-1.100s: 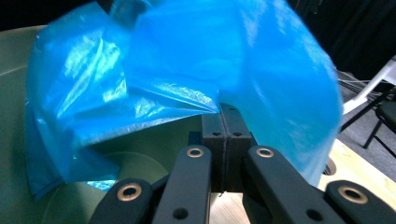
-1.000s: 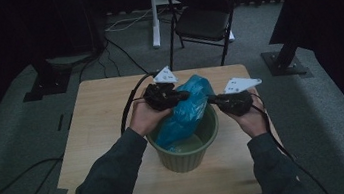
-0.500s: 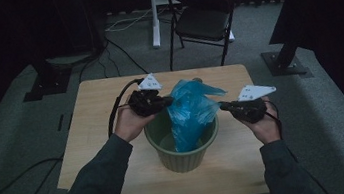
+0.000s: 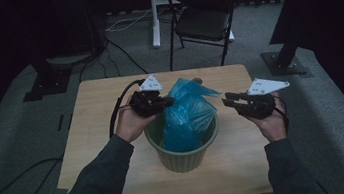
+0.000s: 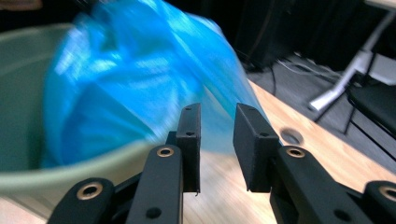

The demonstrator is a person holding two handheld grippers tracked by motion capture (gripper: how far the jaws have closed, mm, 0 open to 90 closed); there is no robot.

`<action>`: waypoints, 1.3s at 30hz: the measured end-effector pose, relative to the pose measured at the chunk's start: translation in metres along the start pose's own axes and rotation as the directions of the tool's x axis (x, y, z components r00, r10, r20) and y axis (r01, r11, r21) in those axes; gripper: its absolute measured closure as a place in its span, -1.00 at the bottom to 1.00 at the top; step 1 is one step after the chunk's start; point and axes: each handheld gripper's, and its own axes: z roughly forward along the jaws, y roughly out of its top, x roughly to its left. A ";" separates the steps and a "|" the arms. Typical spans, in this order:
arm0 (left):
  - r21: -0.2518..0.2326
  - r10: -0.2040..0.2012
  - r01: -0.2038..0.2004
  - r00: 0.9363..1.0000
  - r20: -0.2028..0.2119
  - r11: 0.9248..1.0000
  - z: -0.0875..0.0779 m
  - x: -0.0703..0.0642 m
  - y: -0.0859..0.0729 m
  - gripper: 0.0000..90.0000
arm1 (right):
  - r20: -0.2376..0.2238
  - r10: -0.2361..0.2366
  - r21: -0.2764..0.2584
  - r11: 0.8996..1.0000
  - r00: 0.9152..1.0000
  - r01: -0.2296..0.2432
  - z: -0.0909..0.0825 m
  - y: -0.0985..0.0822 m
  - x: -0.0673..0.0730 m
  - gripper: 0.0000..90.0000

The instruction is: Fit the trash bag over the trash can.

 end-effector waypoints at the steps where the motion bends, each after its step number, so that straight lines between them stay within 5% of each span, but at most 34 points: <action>1: 0.000 0.001 -0.001 1.000 0.002 1.000 0.001 -0.001 0.001 1.00 | -0.009 -0.005 -0.002 1.000 1.000 0.005 0.002 0.003 0.003 0.57; 9: -0.016 0.006 -0.006 1.000 0.011 1.000 0.002 -0.005 0.006 0.99 | -0.093 -0.075 0.041 0.996 0.993 0.079 0.045 0.028 0.027 0.47; 21: -0.034 0.012 -0.010 0.999 0.035 0.999 0.001 -0.011 0.008 0.99 | -0.054 -0.054 0.124 0.990 0.997 0.061 0.082 0.038 0.023 0.16; 28: -0.019 0.018 -0.018 0.999 0.034 1.000 -0.002 -0.010 0.003 0.99 | -0.021 -0.053 0.146 0.988 0.998 0.055 0.080 0.038 0.020 0.87; 39: 0.002 -0.019 0.019 1.000 0.002 1.000 -0.013 0.003 -0.016 0.84 | -0.014 -0.019 0.091 0.996 1.000 0.021 0.054 0.025 0.012 1.00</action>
